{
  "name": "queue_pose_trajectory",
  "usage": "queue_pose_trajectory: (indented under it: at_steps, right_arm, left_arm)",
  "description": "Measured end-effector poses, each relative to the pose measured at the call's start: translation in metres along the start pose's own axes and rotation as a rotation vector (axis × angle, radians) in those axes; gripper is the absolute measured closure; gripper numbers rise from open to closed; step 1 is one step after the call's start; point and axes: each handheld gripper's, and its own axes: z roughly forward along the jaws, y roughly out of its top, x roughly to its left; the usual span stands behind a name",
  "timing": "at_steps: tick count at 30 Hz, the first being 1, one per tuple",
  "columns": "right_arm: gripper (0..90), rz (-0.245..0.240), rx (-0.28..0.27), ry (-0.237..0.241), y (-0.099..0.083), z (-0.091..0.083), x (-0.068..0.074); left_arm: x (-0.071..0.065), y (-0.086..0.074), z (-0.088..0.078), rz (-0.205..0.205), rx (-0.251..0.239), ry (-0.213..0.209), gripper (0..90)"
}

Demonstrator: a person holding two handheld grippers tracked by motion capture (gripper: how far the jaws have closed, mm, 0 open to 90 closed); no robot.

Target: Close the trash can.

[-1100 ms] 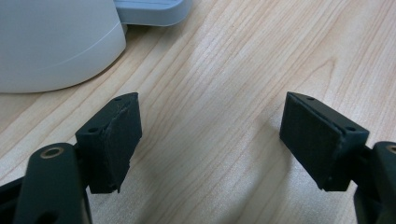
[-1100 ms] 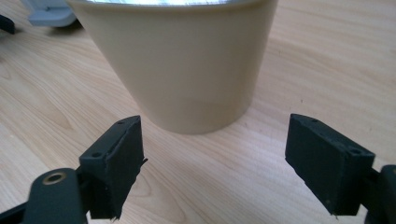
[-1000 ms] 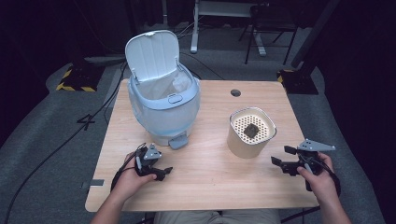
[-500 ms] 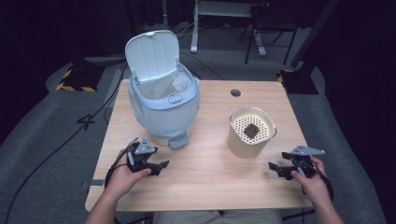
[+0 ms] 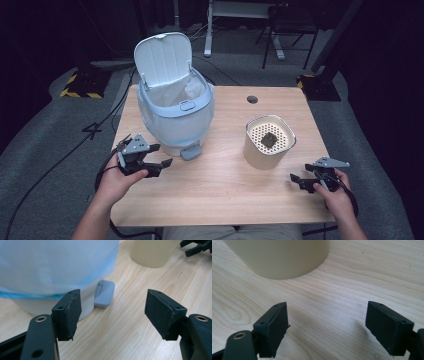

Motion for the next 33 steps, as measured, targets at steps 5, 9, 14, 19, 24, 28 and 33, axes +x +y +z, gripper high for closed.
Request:
queue_pose_trajectory:
  at_steps: [5,9,14,19,24,28,33]
  right_arm:
    - [18.5,-0.012,0.005,-0.033,-0.004,0.006,-0.001]
    - [15.9,-0.027,0.003,-0.058,-0.004,0.009,0.002]
    - [15.1,-0.025,0.005,-0.063,-0.004,0.009,0.002]
    - [15.1,-0.015,0.007,-0.073,-0.004,0.009,0.004]
    - [15.1,-0.014,0.006,-0.073,-0.004,0.009,0.004]
    - [15.1,-0.015,0.005,-0.074,-0.004,0.009,0.004]
    - [15.1,-0.013,0.005,-0.073,-0.004,0.009,0.004]
  left_arm:
    - [0.003,0.017,-0.024,0.01,-0.038,-0.007,29.8]
    - [0.007,0.026,-0.037,0.001,-0.077,0.011,29.6]
    - [0.013,0.039,-0.049,0.002,-0.124,0.021,28.8]
    - [0.026,0.055,-0.064,-0.018,-0.206,0.033,28.3]
    - [0.03,0.067,-0.072,-0.038,-0.259,0.041,27.7]
    - [0.04,0.083,-0.08,-0.044,-0.302,0.099,27.1]
    - [0.048,0.101,-0.084,-0.015,-0.302,0.18,20.1]
